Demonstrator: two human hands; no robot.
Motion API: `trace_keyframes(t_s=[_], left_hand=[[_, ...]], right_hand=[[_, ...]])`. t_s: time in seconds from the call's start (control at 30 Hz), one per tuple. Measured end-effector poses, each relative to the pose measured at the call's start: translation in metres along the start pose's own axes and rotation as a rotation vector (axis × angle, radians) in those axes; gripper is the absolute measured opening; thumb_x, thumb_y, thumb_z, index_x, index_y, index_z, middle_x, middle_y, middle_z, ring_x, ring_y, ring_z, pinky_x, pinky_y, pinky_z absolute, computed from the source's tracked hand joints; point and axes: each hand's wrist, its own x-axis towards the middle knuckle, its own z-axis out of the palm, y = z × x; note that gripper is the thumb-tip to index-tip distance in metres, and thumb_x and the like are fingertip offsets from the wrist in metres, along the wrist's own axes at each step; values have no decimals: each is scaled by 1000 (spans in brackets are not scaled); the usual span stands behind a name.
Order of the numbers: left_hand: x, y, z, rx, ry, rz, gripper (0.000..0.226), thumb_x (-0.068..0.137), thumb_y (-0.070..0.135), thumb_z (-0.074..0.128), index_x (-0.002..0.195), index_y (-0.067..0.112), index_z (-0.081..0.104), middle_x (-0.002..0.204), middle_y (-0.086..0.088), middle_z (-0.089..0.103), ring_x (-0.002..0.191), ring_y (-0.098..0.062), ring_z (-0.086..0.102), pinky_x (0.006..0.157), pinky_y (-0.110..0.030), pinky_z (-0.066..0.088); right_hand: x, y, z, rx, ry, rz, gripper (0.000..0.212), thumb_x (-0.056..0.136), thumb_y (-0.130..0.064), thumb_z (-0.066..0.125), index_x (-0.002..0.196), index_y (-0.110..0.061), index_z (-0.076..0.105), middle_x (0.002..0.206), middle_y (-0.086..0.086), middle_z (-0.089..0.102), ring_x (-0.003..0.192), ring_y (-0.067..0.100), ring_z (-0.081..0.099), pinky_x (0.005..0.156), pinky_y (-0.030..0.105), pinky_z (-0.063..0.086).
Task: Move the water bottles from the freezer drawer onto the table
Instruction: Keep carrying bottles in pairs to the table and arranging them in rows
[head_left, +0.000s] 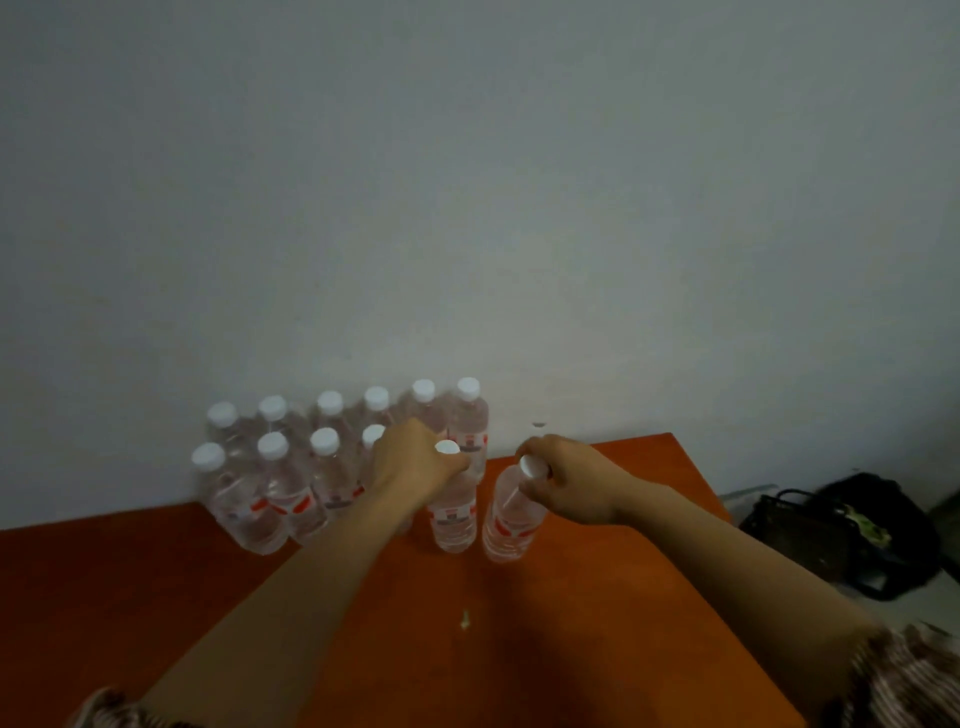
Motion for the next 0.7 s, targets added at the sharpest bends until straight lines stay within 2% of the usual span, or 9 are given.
trace_keyframes(t_s=[0.13, 0.27, 0.47, 0.7], left_hand=[[28, -19, 0, 38, 4, 4, 35, 78, 30, 66, 51, 15, 50, 49, 1, 50, 46, -12, 46, 43, -23, 27], [49, -30, 6, 36, -19, -7, 31, 76, 25, 65, 52, 14, 50, 51, -1, 53, 47, -14, 50, 42, -23, 29], [70, -38, 18, 75, -25, -7, 28, 71, 25, 64, 50, 15, 49, 47, 2, 50, 43, -10, 45, 41, -22, 26], [85, -40, 29, 92, 1, -18, 29, 74, 24, 64, 50, 19, 50, 46, 5, 49, 42, -7, 46, 39, -21, 25]], right_hand=[[43, -7, 13, -24, -62, 6, 36, 90, -29, 55, 124, -18, 50, 118, 9, 55, 103, 25, 53, 79, 30, 40], [70, -10, 23, -54, -104, -21, 37, 90, -24, 54, 125, -14, 50, 118, 13, 53, 106, 29, 51, 80, 29, 35], [101, -6, 22, -107, -139, -77, 32, 91, -23, 53, 121, -13, 52, 119, 16, 55, 108, 32, 51, 86, 38, 43], [115, 0, 24, -100, -108, -92, 35, 91, -23, 53, 124, -13, 49, 120, 16, 55, 106, 32, 52, 78, 29, 34]])
